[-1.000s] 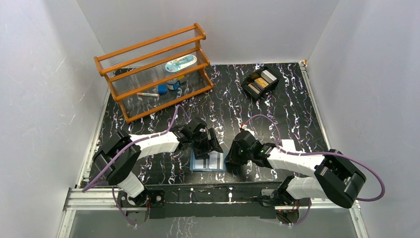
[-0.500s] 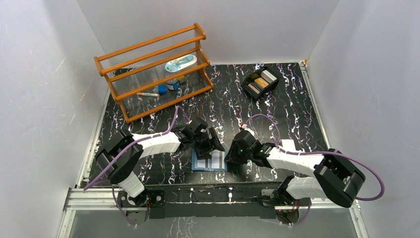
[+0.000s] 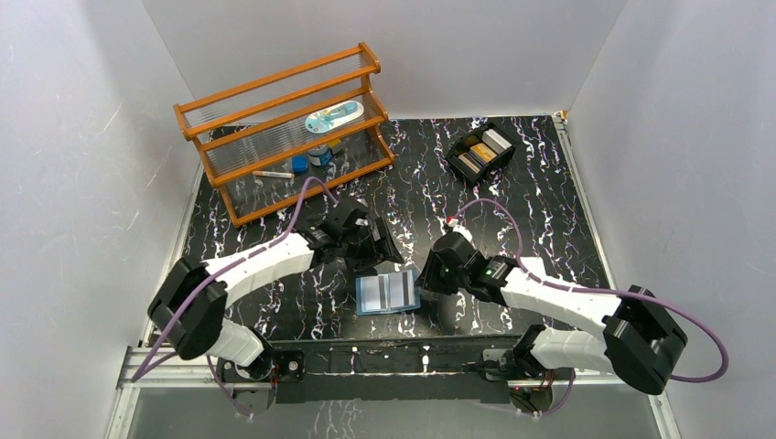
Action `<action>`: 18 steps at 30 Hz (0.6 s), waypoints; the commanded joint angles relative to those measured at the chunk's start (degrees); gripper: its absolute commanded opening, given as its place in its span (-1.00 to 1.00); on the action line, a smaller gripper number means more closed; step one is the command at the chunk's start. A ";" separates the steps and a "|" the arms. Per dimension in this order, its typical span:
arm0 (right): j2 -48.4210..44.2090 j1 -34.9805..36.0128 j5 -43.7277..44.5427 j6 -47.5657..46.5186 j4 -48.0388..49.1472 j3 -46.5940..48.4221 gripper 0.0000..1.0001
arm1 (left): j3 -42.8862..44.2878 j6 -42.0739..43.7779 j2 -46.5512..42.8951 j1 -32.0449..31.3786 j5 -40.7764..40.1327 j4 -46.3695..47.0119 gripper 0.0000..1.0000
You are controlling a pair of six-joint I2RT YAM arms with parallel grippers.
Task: Put the credit cards into the card holder
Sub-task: Insert the credit card into the card holder, then turn over the card slot in the card holder.
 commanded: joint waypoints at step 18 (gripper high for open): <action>-2.98 1.79 8.68 -5.36 -10.80 12.72 -0.08 | -11.24 3.96 -6.41 6.37 5.79 4.46 0.64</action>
